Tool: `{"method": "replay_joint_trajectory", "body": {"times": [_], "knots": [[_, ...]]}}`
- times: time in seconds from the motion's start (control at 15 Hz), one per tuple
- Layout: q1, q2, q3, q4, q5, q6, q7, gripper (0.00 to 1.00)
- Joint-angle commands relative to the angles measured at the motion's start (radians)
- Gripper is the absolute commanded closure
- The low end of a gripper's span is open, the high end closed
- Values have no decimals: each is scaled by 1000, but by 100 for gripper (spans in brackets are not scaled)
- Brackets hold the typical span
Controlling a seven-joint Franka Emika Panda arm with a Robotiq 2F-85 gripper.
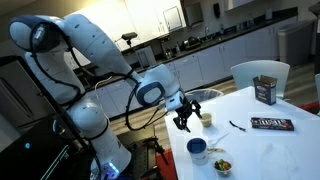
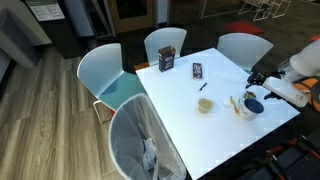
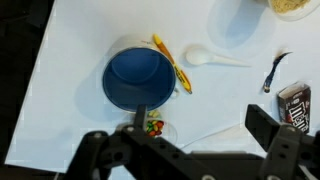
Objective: Move the mug forward, pour the sweets inside then use the spoon to stir the mug.
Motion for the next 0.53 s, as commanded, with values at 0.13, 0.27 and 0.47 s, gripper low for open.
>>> {"method": "replay_joint_trajectory", "body": {"times": [0.13,0.27,0.47], "knots": [[8,-8,-10,28,70,-19,-2,0],[-201,-12,169,67,225,-69,-101,0],[-404,40,305,157,358,-159,-191,0]]}}
